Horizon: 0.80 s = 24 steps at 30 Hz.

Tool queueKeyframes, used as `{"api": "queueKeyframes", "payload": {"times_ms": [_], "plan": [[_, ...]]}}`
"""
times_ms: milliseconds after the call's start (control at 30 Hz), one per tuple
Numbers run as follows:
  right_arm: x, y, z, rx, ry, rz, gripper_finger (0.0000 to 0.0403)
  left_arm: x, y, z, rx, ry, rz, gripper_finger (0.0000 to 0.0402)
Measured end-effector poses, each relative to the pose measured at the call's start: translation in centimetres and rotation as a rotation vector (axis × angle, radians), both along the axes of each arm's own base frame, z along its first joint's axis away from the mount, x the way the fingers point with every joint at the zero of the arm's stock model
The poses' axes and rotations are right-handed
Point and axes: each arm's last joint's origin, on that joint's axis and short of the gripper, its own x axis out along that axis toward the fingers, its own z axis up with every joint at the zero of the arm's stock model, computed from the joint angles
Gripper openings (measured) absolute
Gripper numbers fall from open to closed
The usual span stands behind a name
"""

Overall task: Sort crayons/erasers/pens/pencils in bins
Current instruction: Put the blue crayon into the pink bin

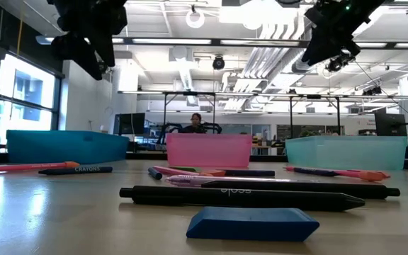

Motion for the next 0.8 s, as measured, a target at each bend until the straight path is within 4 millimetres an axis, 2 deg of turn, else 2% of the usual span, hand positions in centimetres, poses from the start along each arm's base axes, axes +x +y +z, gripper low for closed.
{"api": "queueKeyframes", "payload": {"times_ms": [233, 467, 800], "plan": [[1.0, -0.7, -0.9, 0.049, 0.032, -0.039, 0.0114, 1.7, -1.1, -2.0, -0.024, 0.089, -0.049, 0.0213], [0.9, -0.6, -1.8, 0.1, 0.116, -0.042, 0.0114, 3.2, -2.1, -4.3, -0.063, 0.19, -0.074, 0.0213], [0.8, -0.6, -1.8, 0.089, 0.12, -0.063, 0.0114, 4.0, -3.7, -6.1, -0.143, 0.257, -0.02, 0.0213]]}}
